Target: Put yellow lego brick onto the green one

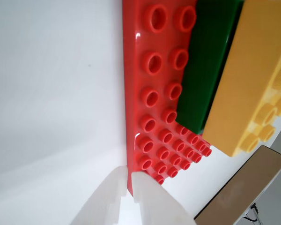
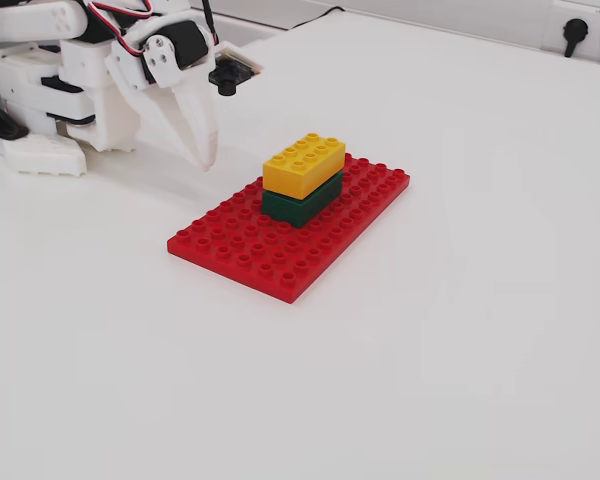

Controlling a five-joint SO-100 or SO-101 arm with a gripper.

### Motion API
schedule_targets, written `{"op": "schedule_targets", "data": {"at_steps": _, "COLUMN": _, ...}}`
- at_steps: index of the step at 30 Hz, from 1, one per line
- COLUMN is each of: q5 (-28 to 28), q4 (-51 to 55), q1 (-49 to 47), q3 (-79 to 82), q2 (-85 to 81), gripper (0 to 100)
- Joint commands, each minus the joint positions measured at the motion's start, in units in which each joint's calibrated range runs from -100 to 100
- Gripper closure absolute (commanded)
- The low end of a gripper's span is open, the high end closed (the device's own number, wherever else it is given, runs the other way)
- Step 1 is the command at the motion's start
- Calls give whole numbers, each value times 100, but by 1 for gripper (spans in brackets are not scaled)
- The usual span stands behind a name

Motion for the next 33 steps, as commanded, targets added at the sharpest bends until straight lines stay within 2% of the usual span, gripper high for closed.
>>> {"op": "schedule_targets", "data": {"at_steps": 1, "q5": 16, "q4": -20, "q1": 181, "q3": -29, "q2": 57, "gripper": 99}}
{"op": "schedule_targets", "data": {"at_steps": 33, "q5": 16, "q4": -11, "q1": 136, "q3": -29, "q2": 24, "gripper": 99}}
